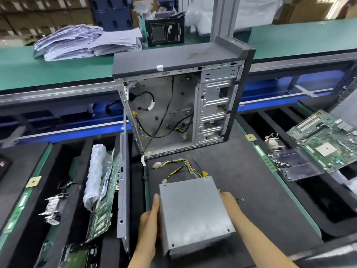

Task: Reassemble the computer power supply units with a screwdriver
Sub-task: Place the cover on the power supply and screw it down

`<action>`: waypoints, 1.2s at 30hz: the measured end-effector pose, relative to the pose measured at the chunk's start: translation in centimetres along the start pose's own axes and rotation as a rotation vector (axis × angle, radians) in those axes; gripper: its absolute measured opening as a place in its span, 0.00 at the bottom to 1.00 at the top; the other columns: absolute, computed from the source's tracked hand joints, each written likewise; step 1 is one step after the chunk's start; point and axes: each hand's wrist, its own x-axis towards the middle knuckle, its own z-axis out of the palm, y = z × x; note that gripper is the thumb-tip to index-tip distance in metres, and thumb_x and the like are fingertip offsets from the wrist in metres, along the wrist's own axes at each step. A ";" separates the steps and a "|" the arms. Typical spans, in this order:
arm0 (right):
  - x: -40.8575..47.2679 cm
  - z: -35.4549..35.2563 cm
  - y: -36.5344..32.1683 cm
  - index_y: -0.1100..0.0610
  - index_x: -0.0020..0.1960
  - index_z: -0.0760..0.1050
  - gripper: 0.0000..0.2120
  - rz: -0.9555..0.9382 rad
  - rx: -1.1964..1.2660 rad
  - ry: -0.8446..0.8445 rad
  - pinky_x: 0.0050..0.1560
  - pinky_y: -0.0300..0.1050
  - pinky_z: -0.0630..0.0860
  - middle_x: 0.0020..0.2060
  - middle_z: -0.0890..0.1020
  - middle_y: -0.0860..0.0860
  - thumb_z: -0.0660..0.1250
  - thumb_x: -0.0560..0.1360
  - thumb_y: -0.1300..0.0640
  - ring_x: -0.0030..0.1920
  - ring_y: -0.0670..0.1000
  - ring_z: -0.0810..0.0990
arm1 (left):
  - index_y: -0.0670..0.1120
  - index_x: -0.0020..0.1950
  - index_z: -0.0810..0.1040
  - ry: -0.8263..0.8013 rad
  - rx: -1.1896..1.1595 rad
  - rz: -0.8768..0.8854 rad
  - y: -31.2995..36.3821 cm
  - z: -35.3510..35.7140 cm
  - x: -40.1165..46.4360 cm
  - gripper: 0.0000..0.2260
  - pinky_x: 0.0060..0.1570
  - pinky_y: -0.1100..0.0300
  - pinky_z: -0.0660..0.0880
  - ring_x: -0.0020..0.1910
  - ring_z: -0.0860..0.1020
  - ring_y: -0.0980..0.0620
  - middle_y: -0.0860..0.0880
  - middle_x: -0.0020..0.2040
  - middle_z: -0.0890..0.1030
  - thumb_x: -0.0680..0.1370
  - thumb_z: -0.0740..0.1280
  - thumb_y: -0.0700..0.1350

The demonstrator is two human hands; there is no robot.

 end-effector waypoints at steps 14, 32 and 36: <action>0.9 -0.7 -0.2 0.54 0.30 0.58 0.21 -0.089 -0.197 -0.052 0.31 0.44 0.57 0.26 0.65 0.48 0.58 0.80 0.55 0.29 0.48 0.60 | 0.42 0.78 0.56 0.164 0.720 0.134 -1.3 0.7 1.8 0.21 0.57 0.49 0.71 0.59 0.74 0.37 0.34 0.60 0.75 0.85 0.46 0.45; 0.8 -5.6 -1.2 0.56 0.60 0.77 0.30 -0.016 -0.144 -0.800 0.44 0.46 0.80 0.54 0.82 0.57 0.69 0.68 0.36 0.54 0.59 0.82 | 0.41 0.78 0.54 0.094 1.109 0.244 -1.7 0.3 1.8 0.23 0.52 0.49 0.74 0.53 0.75 0.39 0.38 0.53 0.76 0.83 0.52 0.37; 1.3 -5.7 -1.5 0.58 0.58 0.78 0.29 -0.009 -0.222 -0.806 0.47 0.49 0.81 0.52 0.83 0.58 0.68 0.69 0.36 0.51 0.60 0.82 | 0.40 0.78 0.50 0.096 1.201 0.231 -1.8 0.2 2.2 0.24 0.50 0.56 0.71 0.55 0.75 0.42 0.40 0.55 0.75 0.82 0.51 0.36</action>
